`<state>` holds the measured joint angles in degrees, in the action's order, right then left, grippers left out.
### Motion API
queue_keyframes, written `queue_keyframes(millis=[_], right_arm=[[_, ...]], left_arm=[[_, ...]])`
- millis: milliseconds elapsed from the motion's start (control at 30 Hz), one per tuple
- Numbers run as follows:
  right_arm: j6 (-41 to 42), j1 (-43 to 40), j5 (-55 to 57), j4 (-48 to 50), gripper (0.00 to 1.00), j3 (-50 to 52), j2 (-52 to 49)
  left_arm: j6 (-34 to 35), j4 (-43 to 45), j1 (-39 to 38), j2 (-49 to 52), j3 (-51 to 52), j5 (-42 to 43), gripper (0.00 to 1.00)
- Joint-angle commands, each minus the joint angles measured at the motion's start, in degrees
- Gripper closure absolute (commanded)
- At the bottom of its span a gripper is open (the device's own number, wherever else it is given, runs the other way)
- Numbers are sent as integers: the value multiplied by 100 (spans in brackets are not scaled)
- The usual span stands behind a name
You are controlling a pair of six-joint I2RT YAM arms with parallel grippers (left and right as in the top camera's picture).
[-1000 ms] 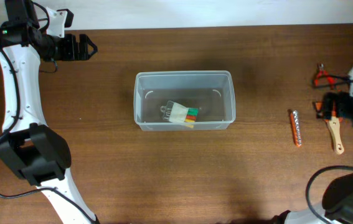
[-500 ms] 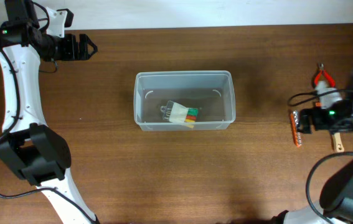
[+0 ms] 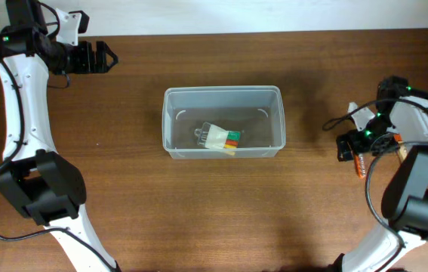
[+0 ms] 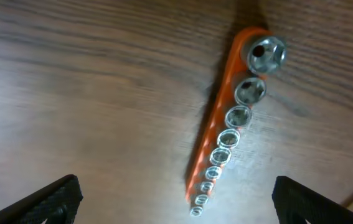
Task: Pack container
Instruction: 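Lower the right gripper over the orange socket rail and close on it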
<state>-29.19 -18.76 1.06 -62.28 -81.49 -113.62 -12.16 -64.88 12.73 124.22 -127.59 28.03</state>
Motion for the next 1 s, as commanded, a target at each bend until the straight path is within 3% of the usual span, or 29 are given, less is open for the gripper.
queue_keyframes(millis=[0, 967], right_arm=[[-59, -15, 286, 157, 1, 33, -205], [-37, -376, -496, 1108, 1, 35, -343]], left_arm=[[52, 11, 20, -4, -94, -2, 1], [52, 11, 20, -4, -94, -2, 1]])
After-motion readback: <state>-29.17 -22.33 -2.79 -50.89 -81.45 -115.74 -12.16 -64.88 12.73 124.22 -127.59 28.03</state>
